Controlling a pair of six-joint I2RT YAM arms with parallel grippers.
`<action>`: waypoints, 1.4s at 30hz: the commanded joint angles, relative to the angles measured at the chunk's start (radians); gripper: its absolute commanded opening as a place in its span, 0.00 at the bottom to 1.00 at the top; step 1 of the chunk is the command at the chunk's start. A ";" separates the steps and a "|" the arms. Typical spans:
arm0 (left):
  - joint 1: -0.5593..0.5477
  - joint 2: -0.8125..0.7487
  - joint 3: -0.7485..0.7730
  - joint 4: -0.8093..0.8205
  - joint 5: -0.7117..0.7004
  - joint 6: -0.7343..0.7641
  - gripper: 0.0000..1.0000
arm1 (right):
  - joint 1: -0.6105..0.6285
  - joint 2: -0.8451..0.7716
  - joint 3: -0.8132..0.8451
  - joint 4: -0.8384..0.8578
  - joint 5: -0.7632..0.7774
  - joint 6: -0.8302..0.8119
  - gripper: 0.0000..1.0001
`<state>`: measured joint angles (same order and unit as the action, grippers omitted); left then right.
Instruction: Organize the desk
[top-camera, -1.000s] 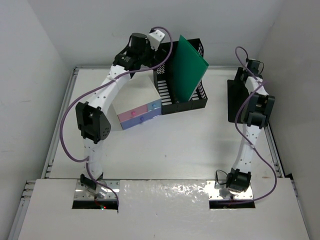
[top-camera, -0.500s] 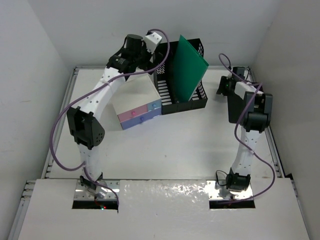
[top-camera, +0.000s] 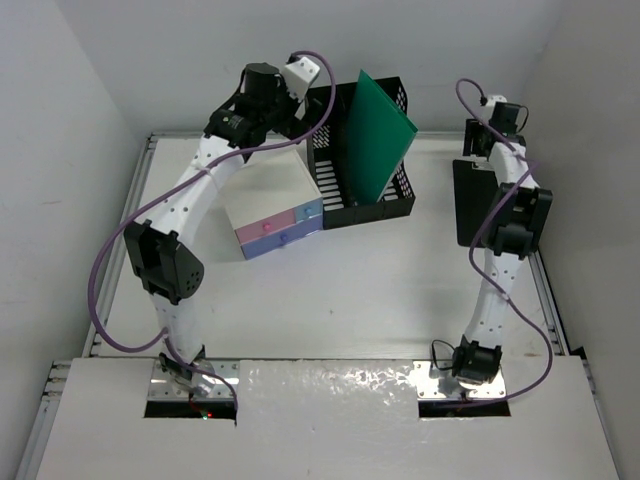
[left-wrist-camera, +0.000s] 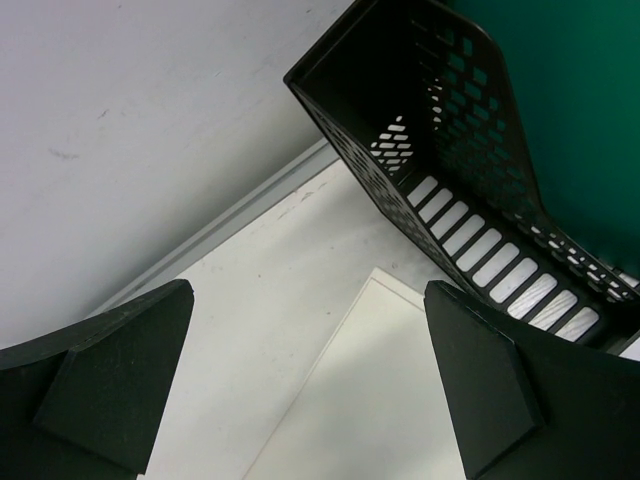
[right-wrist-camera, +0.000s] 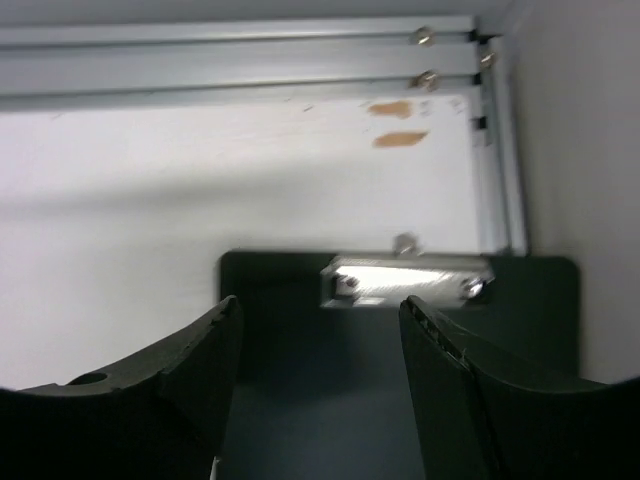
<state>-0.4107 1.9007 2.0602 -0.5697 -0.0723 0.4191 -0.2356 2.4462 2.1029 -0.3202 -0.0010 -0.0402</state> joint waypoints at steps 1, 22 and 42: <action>0.001 0.004 0.009 0.014 -0.032 0.020 1.00 | -0.014 0.106 0.072 0.013 0.016 -0.036 0.62; 0.016 0.037 0.043 -0.013 -0.032 0.027 1.00 | 0.056 0.132 0.075 -0.141 -0.116 0.172 0.35; 0.016 -0.089 -0.091 0.027 0.054 0.047 0.99 | 0.162 -0.369 -0.472 -0.059 -0.107 0.240 0.31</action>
<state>-0.4034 1.8603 1.9751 -0.5873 -0.0402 0.4561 -0.0696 2.2097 1.6260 -0.3656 -0.1551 0.2279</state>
